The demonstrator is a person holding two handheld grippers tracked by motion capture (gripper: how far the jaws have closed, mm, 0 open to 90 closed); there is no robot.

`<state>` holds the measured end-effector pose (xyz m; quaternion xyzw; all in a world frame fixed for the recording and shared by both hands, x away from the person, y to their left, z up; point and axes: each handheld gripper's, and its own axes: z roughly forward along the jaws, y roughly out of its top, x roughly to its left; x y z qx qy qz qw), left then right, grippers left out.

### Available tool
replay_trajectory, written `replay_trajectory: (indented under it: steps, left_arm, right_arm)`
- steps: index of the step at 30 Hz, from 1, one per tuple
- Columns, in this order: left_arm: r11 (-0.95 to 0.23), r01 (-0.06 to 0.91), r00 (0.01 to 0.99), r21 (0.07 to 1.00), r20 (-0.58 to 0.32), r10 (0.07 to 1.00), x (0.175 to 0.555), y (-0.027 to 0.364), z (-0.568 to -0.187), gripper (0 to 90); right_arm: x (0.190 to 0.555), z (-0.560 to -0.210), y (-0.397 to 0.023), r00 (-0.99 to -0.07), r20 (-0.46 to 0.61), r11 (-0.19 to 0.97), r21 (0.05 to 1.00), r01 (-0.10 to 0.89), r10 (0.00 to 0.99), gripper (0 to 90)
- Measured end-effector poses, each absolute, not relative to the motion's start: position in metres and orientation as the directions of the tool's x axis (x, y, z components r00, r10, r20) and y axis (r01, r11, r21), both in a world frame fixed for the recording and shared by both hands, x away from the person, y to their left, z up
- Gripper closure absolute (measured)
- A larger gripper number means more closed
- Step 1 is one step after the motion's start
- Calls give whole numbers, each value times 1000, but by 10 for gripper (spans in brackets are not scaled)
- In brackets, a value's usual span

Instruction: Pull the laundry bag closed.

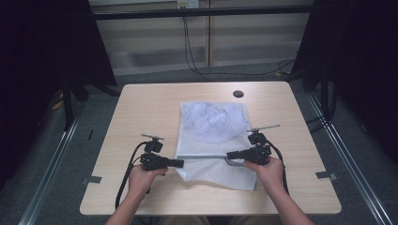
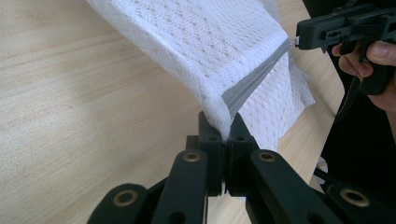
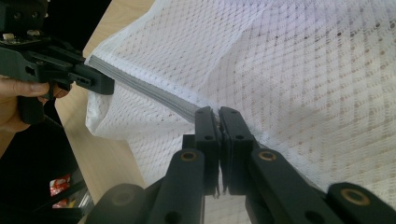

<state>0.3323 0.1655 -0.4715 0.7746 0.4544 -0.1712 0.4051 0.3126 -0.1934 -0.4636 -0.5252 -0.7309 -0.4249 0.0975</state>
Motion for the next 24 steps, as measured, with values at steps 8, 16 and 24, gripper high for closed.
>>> replay_trajectory:
  steps: [8, 16, 24]
  left_arm:
    - [-254, 847, 522, 467, -640, 563, 332, 163, -471, 884]
    - [-274, 839, 537, 471, -634, 556, 331, 161, -472, 884]
    - [-276, 837, 541, 473, -633, 554, 331, 161, -471, 884]
  right_arm:
    - [309, -458, -195, -440, 581, 98, 525, 845, 685, 870]
    - [306, -453, -199, -456, 567, 114, 536, 837, 686, 870]
    - [304, -457, -204, -447, 582, 94, 535, 839, 680, 870]
